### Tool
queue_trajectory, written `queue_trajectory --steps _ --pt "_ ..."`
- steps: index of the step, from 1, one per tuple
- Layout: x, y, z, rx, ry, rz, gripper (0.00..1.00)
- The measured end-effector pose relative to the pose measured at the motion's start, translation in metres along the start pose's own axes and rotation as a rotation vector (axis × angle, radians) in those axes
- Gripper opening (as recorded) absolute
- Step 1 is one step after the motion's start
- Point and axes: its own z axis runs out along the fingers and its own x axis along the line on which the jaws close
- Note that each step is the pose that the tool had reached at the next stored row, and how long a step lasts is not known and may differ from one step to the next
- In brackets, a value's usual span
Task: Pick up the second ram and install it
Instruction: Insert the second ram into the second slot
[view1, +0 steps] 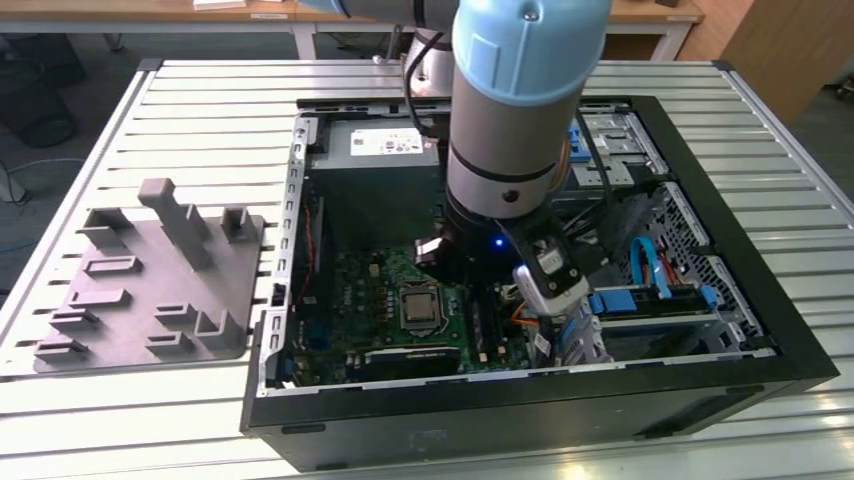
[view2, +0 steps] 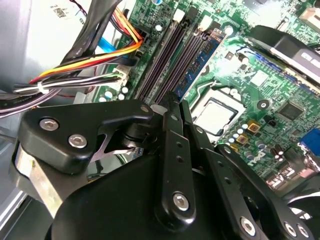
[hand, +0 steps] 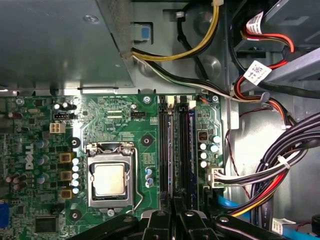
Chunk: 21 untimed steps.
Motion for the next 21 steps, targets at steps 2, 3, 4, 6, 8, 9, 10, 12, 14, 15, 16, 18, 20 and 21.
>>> queue_trajectory --steps 2,3,4,6,8,9,10,12,14,15,16,18,20,21 --pt "-0.0008 0.0 0.0013 0.0025 0.0 0.0 0.14" --pt "-0.0011 -0.0001 0.0018 0.0034 -0.0001 0.0 0.14" --pt "-0.0016 0.0 0.0023 0.004 -0.0001 0.0 0.14" --pt "-0.0023 0.0 0.0032 0.0056 -0.0001 0.0 0.14" --pt "-0.0029 0.0002 0.004 0.007 -0.0002 0.0 0.14" --pt "-0.0031 0.0005 0.0046 0.0077 -0.0002 0.0 0.14" --pt "-0.0035 0.0007 0.0052 0.0078 -0.0002 0.0 0.14" --pt "-0.0043 0.0024 0.0069 0.0082 -0.0002 0.0 0.14" --pt "-0.0044 0.0054 0.009 0.0089 -0.0002 0.0 0.14" --pt "-0.0043 0.0062 0.0101 0.0085 -0.0003 0.0 0.14" --pt "-0.0044 0.0064 0.0109 0.0084 -0.0003 0.0 0.14" --pt "-0.0043 0.0065 0.0122 0.0087 -0.0003 0.0 0.14" --pt "-0.0042 0.0067 0.0132 0.0089 -0.0002 0.0 0.14" --pt "-0.0041 0.0068 0.0133 0.009 -0.0002 0.0 0.14"
